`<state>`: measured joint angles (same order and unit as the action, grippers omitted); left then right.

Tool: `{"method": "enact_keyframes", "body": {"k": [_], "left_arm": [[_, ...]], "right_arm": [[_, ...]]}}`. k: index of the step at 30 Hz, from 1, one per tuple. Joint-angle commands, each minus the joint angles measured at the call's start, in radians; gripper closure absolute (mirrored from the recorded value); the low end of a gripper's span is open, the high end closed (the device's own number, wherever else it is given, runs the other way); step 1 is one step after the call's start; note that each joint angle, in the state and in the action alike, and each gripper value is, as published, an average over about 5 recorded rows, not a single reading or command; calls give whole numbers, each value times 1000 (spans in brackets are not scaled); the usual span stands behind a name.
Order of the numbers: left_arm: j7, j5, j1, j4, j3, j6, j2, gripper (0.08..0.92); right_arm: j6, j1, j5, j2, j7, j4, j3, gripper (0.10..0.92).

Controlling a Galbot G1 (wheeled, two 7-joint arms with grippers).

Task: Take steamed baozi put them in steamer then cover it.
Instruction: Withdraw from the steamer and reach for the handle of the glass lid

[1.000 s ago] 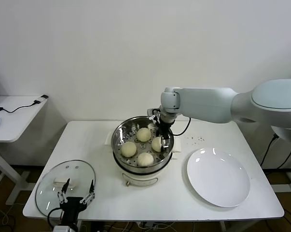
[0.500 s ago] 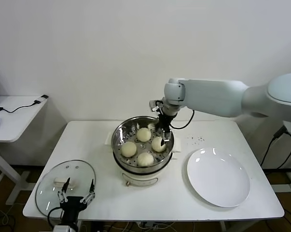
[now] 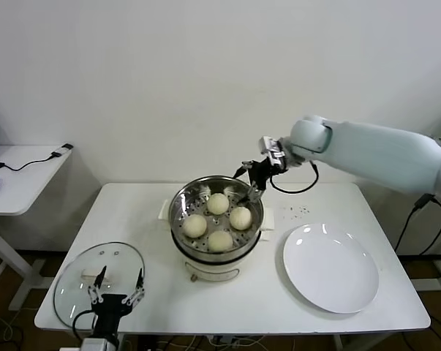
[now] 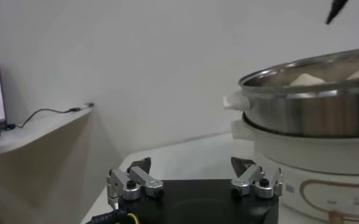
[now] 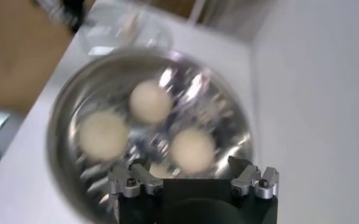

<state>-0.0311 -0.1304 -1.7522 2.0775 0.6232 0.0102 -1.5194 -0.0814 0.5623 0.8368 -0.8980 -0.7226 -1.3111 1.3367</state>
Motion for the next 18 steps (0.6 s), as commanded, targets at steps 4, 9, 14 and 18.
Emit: {"method": "enact_keyframes", "body": {"k": [4, 9, 14, 18], "left_arm": [[9, -41, 11, 39, -2, 15, -10, 177], [10, -113, 7, 58, -1, 27, -10, 177], [15, -304, 4, 64, 16, 50, -11, 177], [18, -663, 11, 43, 61, 28, 1, 177]], "right_arm": [[251, -813, 31, 281, 449, -216, -904, 203], [270, -1130, -2, 277, 512, -310, -1203, 203], [250, -1417, -49, 205, 577, -408, -1456, 203], [207, -1614, -98, 106, 618, -477, -1623, 203]]}}
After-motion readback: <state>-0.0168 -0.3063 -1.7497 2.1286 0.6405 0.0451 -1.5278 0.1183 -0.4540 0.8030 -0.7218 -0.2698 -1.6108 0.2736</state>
